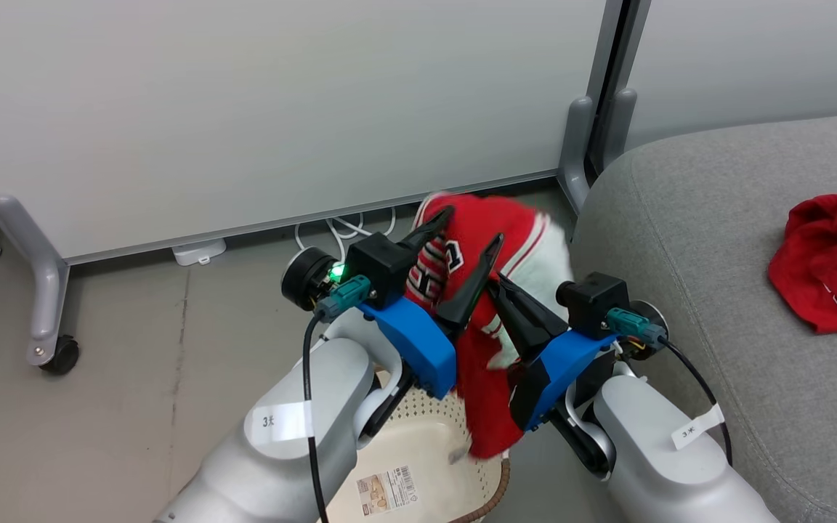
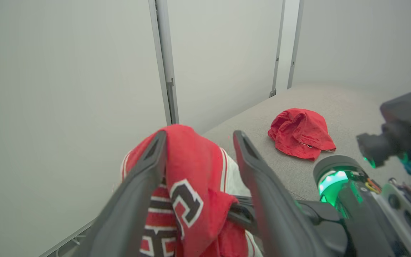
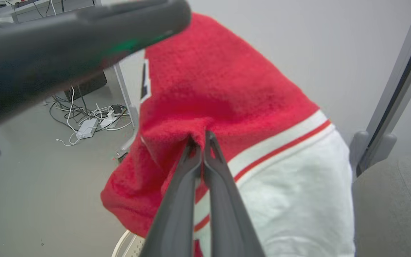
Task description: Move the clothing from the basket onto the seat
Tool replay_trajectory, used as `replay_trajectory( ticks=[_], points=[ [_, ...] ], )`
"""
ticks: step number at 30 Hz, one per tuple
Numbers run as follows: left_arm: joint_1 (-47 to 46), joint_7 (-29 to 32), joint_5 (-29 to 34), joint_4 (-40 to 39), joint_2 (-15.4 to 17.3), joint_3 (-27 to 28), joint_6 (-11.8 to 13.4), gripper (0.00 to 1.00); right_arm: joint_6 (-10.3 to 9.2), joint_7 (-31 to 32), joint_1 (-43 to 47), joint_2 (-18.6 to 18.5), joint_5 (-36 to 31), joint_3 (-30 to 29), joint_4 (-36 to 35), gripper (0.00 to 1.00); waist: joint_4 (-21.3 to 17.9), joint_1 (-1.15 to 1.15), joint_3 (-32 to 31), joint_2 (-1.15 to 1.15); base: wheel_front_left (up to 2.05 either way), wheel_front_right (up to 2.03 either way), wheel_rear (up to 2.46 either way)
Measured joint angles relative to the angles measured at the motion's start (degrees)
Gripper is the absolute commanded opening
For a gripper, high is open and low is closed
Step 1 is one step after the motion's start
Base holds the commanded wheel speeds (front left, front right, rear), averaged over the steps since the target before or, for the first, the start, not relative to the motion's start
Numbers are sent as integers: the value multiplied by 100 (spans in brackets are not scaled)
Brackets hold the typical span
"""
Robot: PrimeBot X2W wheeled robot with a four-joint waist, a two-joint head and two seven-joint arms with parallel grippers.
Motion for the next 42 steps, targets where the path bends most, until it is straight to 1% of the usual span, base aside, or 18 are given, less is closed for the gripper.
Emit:
replay_trajectory(
  ticks=[3,6,13,19,23,28,33,38,42],
  points=[
    [148,0,63,-168,16,162,0,100,0,1,3,0,-3,-16,-32,0,-4,0,10,0,0,0,0],
    [439,-1,167,-500,134,416,0,100,0,1,16,0,-29,-37,-77,0,-20,0,32,0,0,0,0],
    [1582,-3,587,-1438,570,1329,34,100,0,0,25,0,-69,-170,-196,0,-79,0,96,0,0,0,0],
    [2527,-8,1051,-2068,753,2095,35,100,0,0,70,0,-157,-324,-319,0,-114,0,189,0,0,0,0],
    [2961,-8,1235,-2272,719,2584,34,100,0,0,95,-1,-201,-426,-348,0,-110,0,231,0,0,0,0],
    [3282,-8,1443,-2318,625,2975,31,100,0,0,120,0,-218,-469,-372,0,-112,0,248,0,0,0,0],
    [3380,-8,1574,-2346,520,3163,22,100,0,0,158,0,-204,-468,-369,0,-123,0,229,0,0,0,0],
    [3402,-8,1608,-2372,471,3155,4,100,0,0,159,0,-193,-463,-354,0,-156,0,208,0,0,0,0],
    [3450,-8,1603,-2403,478,3176,3,100,0,0,154,1,-143,-397,-370,0,-299,0,216,0,0,0,0]
  ],
)
